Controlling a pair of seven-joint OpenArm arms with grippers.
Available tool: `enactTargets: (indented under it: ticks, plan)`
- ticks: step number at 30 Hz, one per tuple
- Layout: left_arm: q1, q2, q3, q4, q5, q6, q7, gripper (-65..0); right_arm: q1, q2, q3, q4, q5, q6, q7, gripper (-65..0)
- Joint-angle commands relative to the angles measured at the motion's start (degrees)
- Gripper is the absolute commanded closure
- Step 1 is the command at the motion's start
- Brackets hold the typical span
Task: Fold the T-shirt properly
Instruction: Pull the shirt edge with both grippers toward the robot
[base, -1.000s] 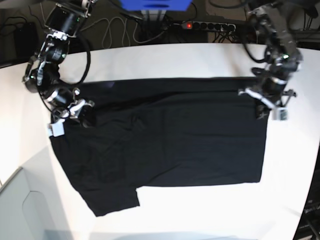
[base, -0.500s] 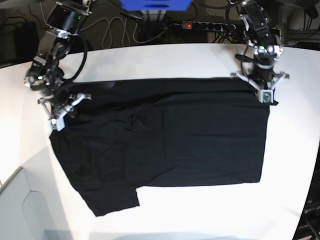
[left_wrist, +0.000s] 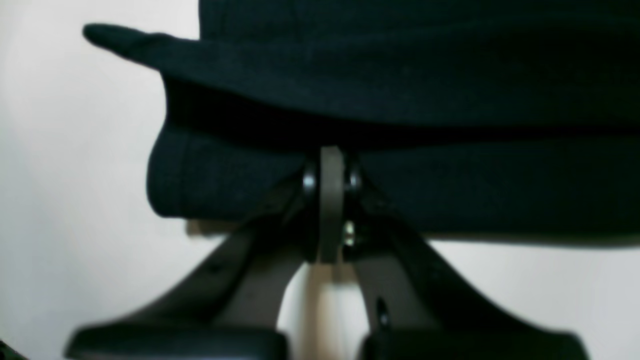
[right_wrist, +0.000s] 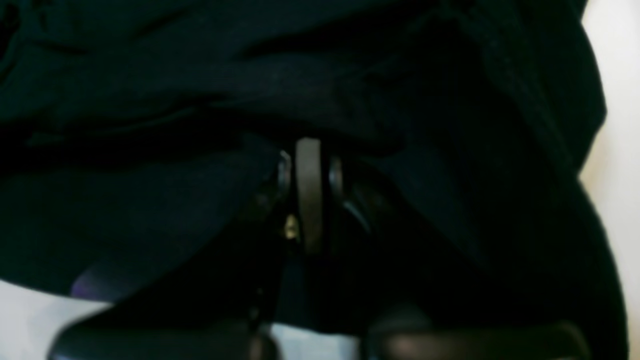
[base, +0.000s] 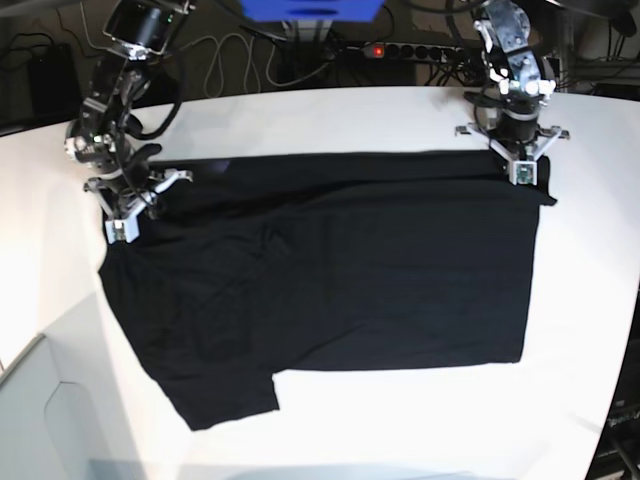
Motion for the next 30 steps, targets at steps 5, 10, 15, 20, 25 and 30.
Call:
enactTargets:
  ticks: [5, 10, 15, 20, 25, 30]
  plan:
    - [5.0, 0.0, -0.2, -0.1, 0.7, -0.4, 3.1, 0.0, -2.8, 1.6, 0.5, 0.6, -1.5, 0.5, -1.8, 0.0]
    - [11.0, 0.1, -0.2, 4.6, -6.3, -0.4, 3.1, 0.0, -5.8, 2.4, 0.5, 0.6, -1.5, 0.5, -1.8, 0.0]
    - [15.1, 0.1, -0.1, 7.6, -10.2, -0.4, 3.1, 0.0, -7.7, 2.4, 0.6, 1.0, -1.5, 0.5, -1.7, 0.0]
    - [15.4, 0.1, -0.1, 7.1, -10.8, -0.4, 3.1, 0.0, -10.2, 2.2, 0.6, 4.7, -1.5, 0.5, -1.8, 0.0]
    - [15.0, 0.0, -0.3, 7.4, -10.6, -0.4, 3.1, 0.0, -12.1, 2.1, 0.6, 7.0, -1.5, 0.4, -1.9, 0.0]
    - [15.0, 0.1, -0.4, 8.8, -10.9, -0.4, 3.1, 0.0, -11.8, 2.1, 0.7, 7.0, -1.5, 0.3, -1.9, 0.0]
